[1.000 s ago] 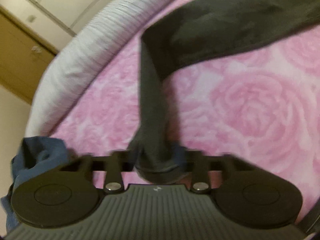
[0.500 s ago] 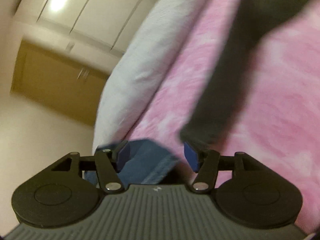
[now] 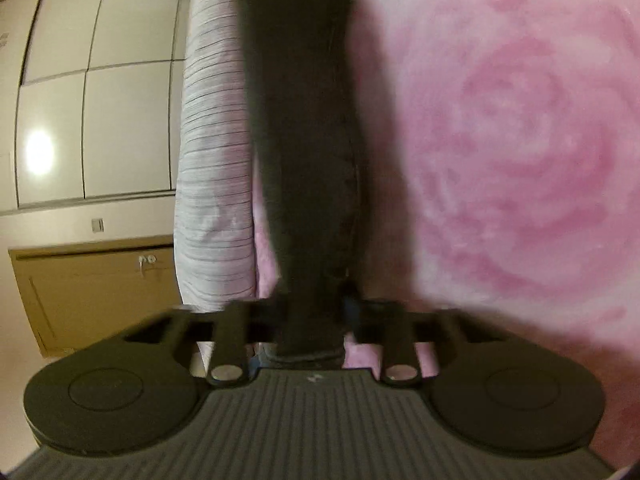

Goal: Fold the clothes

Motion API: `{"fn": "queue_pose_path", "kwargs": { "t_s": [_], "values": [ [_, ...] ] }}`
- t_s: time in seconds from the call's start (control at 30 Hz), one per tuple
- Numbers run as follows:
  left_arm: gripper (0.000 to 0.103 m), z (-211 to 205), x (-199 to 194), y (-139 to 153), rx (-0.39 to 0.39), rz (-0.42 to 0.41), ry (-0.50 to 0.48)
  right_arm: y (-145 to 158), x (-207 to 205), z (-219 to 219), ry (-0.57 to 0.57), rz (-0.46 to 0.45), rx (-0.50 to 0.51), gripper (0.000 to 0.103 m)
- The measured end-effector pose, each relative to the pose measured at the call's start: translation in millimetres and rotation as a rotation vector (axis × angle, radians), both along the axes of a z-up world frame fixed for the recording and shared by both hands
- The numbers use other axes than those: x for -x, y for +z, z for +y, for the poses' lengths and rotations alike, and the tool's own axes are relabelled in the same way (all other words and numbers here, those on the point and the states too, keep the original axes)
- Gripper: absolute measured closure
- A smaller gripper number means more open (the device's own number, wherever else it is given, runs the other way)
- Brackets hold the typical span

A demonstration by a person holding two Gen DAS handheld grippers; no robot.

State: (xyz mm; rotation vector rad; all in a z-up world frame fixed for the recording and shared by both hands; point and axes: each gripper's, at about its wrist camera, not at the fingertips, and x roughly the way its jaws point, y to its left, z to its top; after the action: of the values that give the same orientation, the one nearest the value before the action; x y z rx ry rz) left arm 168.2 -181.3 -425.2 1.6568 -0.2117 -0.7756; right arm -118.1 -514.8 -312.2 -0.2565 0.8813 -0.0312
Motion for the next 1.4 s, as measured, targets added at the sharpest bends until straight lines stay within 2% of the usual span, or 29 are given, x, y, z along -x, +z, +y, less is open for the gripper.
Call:
{"fn": "queue_pose_path", "kwargs": {
  "t_s": [0.1, 0.2, 0.23, 0.27, 0.3, 0.33, 0.37, 0.4, 0.43, 0.47, 0.53, 0.6, 0.67, 0.73, 0.83, 0.97, 1.0, 1.03, 1.07, 1.13, 1.2, 1.23, 1.3, 1.33, 1.37, 1.4],
  "values": [
    [0.09, 13.9, -7.6, 51.1, 0.105, 0.055, 0.024, -0.2, 4.9, -2.6, 0.03, 0.032, 0.023, 0.029],
    [0.087, 25.9, -17.0, 95.6, 0.152, 0.156, 0.036, 1.6, 10.5, -0.4, 0.098, 0.066, 0.097, 0.029],
    [0.082, 27.3, -16.8, 101.9, 0.14, 0.185, 0.042, 1.7, 11.7, 0.9, 0.12, 0.077, 0.126, 0.029],
    [0.065, 27.7, -18.5, 103.5, 0.117, 0.182, 0.045, 1.1, 11.5, 2.4, 0.139, 0.088, 0.151, 0.029],
    [0.056, 26.6, -18.9, 101.1, 0.107, 0.142, 0.049, 0.0, 10.7, 4.1, 0.157, 0.096, 0.17, 0.03],
    [0.048, 25.0, -18.4, 97.6, 0.102, 0.093, 0.054, -2.2, 9.7, 6.3, 0.175, 0.104, 0.189, 0.039],
    [0.047, 22.5, -19.4, 94.3, 0.101, 0.058, 0.069, -4.8, 8.2, 8.0, 0.19, 0.115, 0.208, 0.046],
    [0.048, 18.9, -18.3, 91.0, 0.11, 0.032, 0.092, -7.3, 6.7, 8.8, 0.202, 0.125, 0.221, 0.069],
    [0.048, 17.4, -16.7, 89.3, 0.126, 0.017, 0.104, -10.1, 5.3, 9.7, 0.211, 0.132, 0.241, 0.085],
    [0.047, 18.2, -12.9, 87.8, 0.134, 0.016, 0.101, -12.4, 4.6, 10.5, 0.218, 0.132, 0.266, 0.09],
    [0.046, 22.8, -1.3, 83.7, 0.143, 0.025, 0.079, -9.4, 6.2, 9.1, 0.228, 0.119, 0.267, 0.094],
    [0.042, 32.0, 15.5, 76.0, 0.146, 0.051, 0.028, 5.6, 12.7, 3.3, 0.211, 0.075, 0.209, 0.095],
    [0.036, 38.6, 34.1, 56.1, 0.101, 0.061, -0.044, 24.8, 24.2, -7.2, 0.183, 0.013, 0.128, 0.095],
    [0.035, 40.5, 51.4, 35.2, 0.049, 0.061, -0.104, 39.2, 35.2, -16.0, 0.169, -0.036, 0.054, 0.095],
    [0.035, 23.7, 58.8, 8.7, 0.01, 0.055, -0.144, 49.5, 50.9, -16.8, 0.193, -0.064, 0.032, 0.095],
    [0.034, -8.5, 53.8, -12.4, 0.013, 0.031, -0.164, 53.2, 68.6, -16.7, 0.221, -0.064, 0.031, 0.095],
    [0.035, -13.6, 51.8, -15.5, -0.003, 0.029, -0.164, 53.4, 71.5, -17.0, 0.218, -0.063, 0.021, 0.095],
    [0.046, -18.0, 49.9, -18.4, -0.021, 0.028, -0.164, 53.5, 74.5, -17.3, 0.215, -0.061, 0.01, 0.095],
    [0.072, -19.1, 48.4, -16.7, -0.032, 0.038, -0.152, 53.3, 77.6, -16.7, 0.215, -0.058, 0.005, 0.095],
    [0.091, -14.7, 46.9, -8.9, -0.034, 0.06, -0.115, 50.4, 82.5, -13.3, 0.224, -0.047, 0.009, 0.095],
    [0.091, 3.3, 49.5, -2.9, -0.045, 0.061, -0.114, 47.0, 86.2, -10.7, 0.231, -0.038, 0.013, 0.095],
    [0.089, 12.9, 50.9, -0.3, -0.052, 0.061, -0.117, 45.4, 87.2, -9.9, 0.233, -0.033, 0.008, 0.095],
    [0.076, 32.0, 53.8, 5.0, -0.068, 0.061, -0.124, 42.1, 87.8, -8.4, 0.241, -0.023, 0.009, 0.095],
    [0.05, 41.6, 55.2, 7.7, -0.075, 0.06, -0.127, 40.7, 87.6, -7.6, 0.245, -0.019, 0.019, 0.095],
    [0.033, 50.6, 55.9, 6.1, -0.094, 0.041, -0.14, 39.6, 87.5, -6.7, 0.247, -0.016, 0.027, 0.095],
    [0.031, 55.0, 53.4, 2.3, -0.116, 0.02, -0.147, 39.1, 87.6, -5.8, 0.246, -0.017, 0.032, 0.095]
  ]
}}
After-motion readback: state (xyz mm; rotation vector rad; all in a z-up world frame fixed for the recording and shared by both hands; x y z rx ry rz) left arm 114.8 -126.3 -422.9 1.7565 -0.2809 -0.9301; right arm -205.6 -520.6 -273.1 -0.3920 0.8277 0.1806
